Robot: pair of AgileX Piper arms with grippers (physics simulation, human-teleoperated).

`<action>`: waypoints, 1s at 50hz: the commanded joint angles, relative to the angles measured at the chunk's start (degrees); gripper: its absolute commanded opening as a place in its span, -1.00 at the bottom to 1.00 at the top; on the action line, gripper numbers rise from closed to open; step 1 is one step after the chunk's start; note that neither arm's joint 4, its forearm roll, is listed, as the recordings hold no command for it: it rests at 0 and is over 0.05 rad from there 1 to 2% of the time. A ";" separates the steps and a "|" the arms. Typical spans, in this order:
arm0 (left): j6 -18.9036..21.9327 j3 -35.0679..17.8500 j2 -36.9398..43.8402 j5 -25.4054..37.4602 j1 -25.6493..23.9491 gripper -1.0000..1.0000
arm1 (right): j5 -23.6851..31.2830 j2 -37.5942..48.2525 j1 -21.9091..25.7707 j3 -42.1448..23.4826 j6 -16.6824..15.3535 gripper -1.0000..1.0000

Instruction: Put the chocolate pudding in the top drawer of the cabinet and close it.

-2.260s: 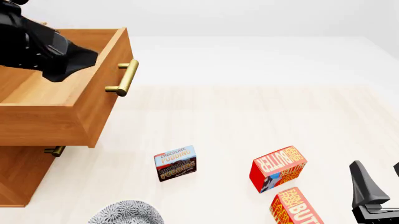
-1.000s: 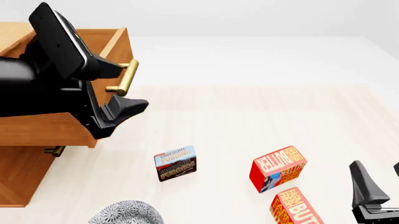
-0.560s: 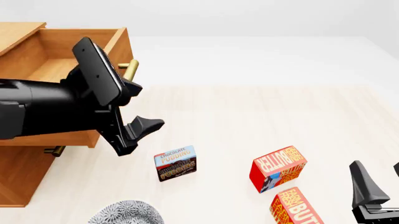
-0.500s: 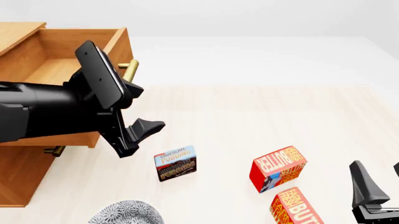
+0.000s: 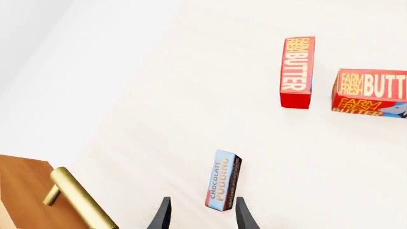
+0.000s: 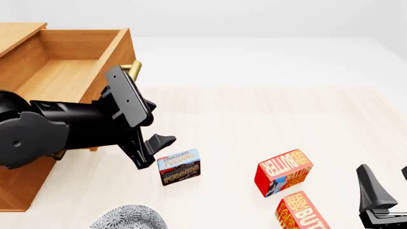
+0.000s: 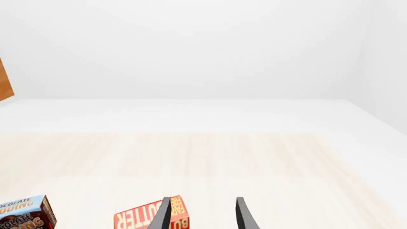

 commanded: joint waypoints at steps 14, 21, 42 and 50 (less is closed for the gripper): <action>-1.25 4.44 4.20 -6.49 0.11 1.00 | -0.05 0.08 0.01 0.01 0.00 1.00; -2.08 5.21 6.33 -8.37 0.01 1.00 | -0.05 0.08 0.01 0.01 0.00 1.00; -4.19 8.01 11.57 -13.13 -1.68 1.00 | -0.05 0.08 0.01 0.01 0.00 1.00; -3.66 8.99 12.49 -14.85 -1.07 1.00 | -0.05 0.08 0.01 0.01 0.00 1.00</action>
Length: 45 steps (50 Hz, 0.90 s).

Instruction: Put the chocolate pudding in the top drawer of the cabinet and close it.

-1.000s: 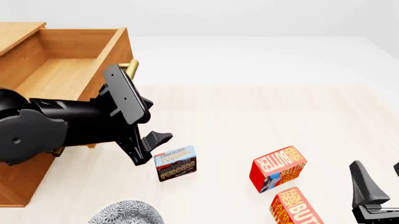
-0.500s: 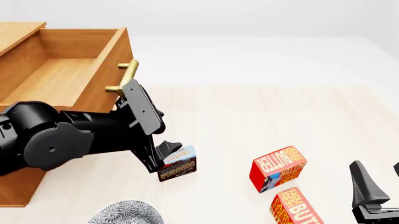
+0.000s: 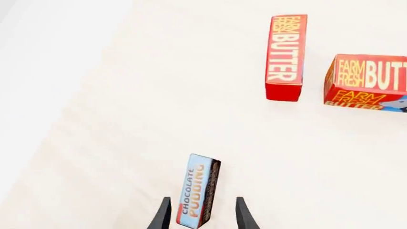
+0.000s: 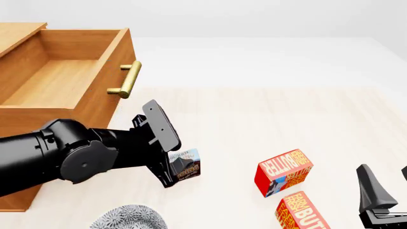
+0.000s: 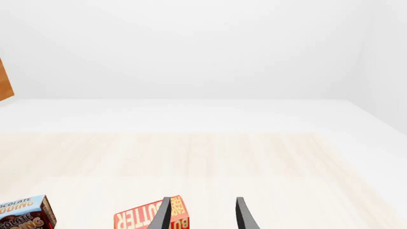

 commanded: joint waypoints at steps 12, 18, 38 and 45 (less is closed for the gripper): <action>1.57 3.65 4.45 -5.75 3.65 1.00 | -0.05 0.08 0.01 0.01 0.00 1.00; 2.12 4.15 7.16 -8.77 5.54 1.00 | -0.05 0.08 0.01 0.01 0.00 1.00; -3.53 1.61 11.75 -8.90 1.76 1.00 | -0.05 0.08 0.01 0.01 0.00 1.00; -0.46 3.76 11.69 -11.46 4.17 1.00 | -0.05 0.08 0.01 0.01 0.00 1.00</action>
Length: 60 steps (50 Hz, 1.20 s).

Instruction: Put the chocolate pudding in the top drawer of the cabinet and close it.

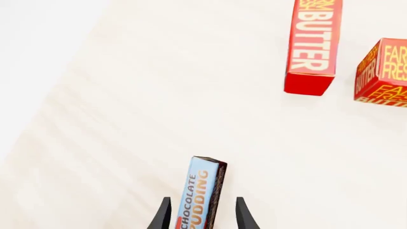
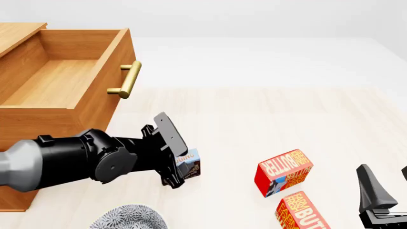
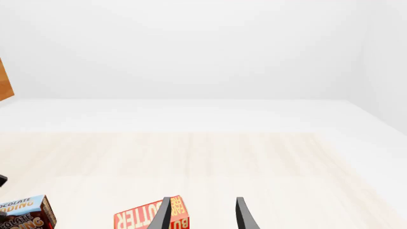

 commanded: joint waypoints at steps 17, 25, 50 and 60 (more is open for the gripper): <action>-1.22 2.42 3.38 -4.22 2.10 1.00 | -0.05 0.08 0.01 0.01 0.00 1.00; -1.48 2.91 4.52 -5.46 2.27 1.00 | -0.05 0.08 0.01 0.01 0.00 1.00; -2.18 4.47 6.03 -8.18 3.53 1.00 | -0.05 0.08 0.01 0.01 0.00 1.00; -1.75 4.77 5.52 -8.17 4.04 1.00 | -0.05 0.08 0.01 0.01 0.00 1.00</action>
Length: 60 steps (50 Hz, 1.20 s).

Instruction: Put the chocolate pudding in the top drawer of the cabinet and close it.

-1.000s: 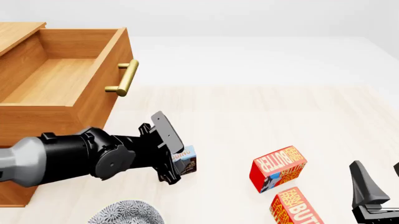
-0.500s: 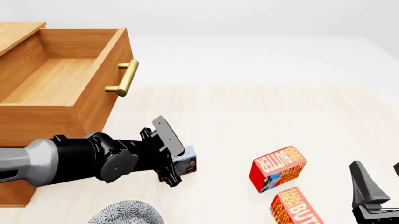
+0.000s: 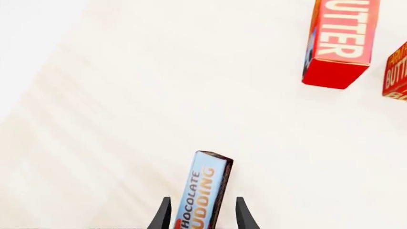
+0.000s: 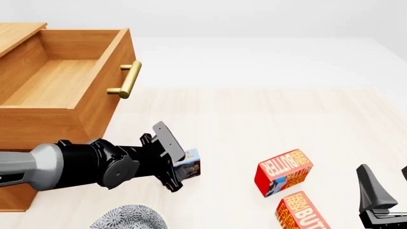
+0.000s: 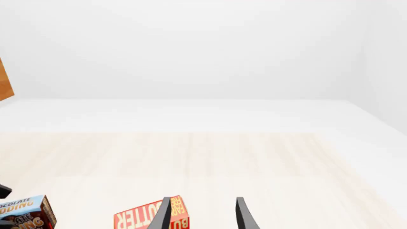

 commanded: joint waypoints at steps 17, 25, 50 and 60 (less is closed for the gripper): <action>-0.62 1.87 1.09 -2.12 3.37 1.00 | -0.05 0.08 0.01 0.01 0.00 1.00; -0.79 1.92 1.78 -2.69 4.18 1.00 | -0.05 0.08 0.01 0.01 0.00 1.00; -2.12 2.68 4.17 -4.71 2.59 1.00 | -0.05 0.08 0.01 0.01 0.00 1.00; -2.69 2.62 4.36 -4.75 2.30 1.00 | -0.05 0.08 0.01 0.01 0.00 1.00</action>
